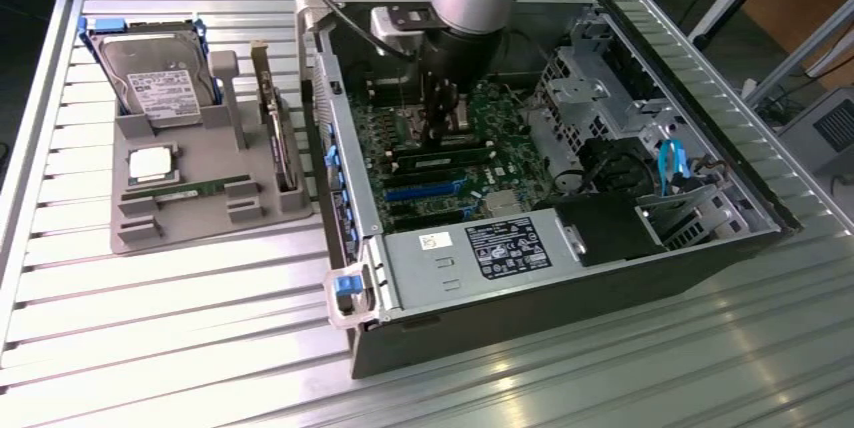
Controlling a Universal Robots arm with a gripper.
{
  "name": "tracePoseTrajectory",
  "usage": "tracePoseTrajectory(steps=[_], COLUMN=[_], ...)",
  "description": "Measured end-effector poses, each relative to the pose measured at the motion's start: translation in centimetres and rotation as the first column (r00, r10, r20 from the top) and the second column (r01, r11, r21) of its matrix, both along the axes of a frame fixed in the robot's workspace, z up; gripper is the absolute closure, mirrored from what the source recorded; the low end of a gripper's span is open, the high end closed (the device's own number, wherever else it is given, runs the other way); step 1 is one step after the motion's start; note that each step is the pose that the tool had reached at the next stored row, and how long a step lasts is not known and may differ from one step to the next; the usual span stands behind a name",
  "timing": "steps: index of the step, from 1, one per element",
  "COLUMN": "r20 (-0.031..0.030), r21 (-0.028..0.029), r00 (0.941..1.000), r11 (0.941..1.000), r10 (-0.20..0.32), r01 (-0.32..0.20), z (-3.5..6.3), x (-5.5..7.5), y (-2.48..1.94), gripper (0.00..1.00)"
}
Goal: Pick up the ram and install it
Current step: 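Press down the ram until it locks into place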
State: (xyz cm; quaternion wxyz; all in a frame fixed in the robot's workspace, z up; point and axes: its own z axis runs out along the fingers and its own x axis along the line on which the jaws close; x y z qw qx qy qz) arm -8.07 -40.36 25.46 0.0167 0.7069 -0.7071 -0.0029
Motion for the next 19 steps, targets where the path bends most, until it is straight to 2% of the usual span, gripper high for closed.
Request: tracePoseTrajectory(steps=[1, 2, 4, 6, 7, 9, 15, 16, 18, 19], r20=[-0.0001, -0.0002, 0.0000, 0.0000, 0.0000, 0.0000, 0.0000, 0.0000, -0.0001, 0.0000], r21=[-0.0001, -0.0003, 0.0000, 0.0000, 0.0000, -0.0001, 0.0000, 0.0000, -0.0002, 0.0001], r00=[1.0000, 1.0000, 1.0000, 1.0000, 1.0000, 1.0000, 1.0000, 1.0000, 1.0000, 1.0000], r11=[1.0000, 1.0000, 1.0000, 1.0000, 1.0000, 1.0000, 1.0000, 1.0000, 1.0000, 1.0000], r10=[0.000, 0.000, 0.000, 0.000, 0.000, 0.000, 0.000, 0.000, 0.000, 0.000], r01=[0.000, 0.000, 0.000, 0.000, 0.000, 0.000, 0.000, 0.000, 0.000, 0.000], z=[0.13, 0.39, 1.47, 2.84, 3.91, 5.07, 6.46, 6.87, 8.36, 8.36], x=[1.2, 1.9, 3.3, 4.7, 5.2, 6.3, 8.6, 9.1, 9.6, 9.6], y=[0.00, 0.01, 0.01, 0.01, 0.01, 0.01, 0.01, 0.01, 0.01, 0.01], gripper=[0.90, 0.90, 0.90, 0.90, 0.90, 0.90, 0.90, 0.90, 0.90, 0.90])
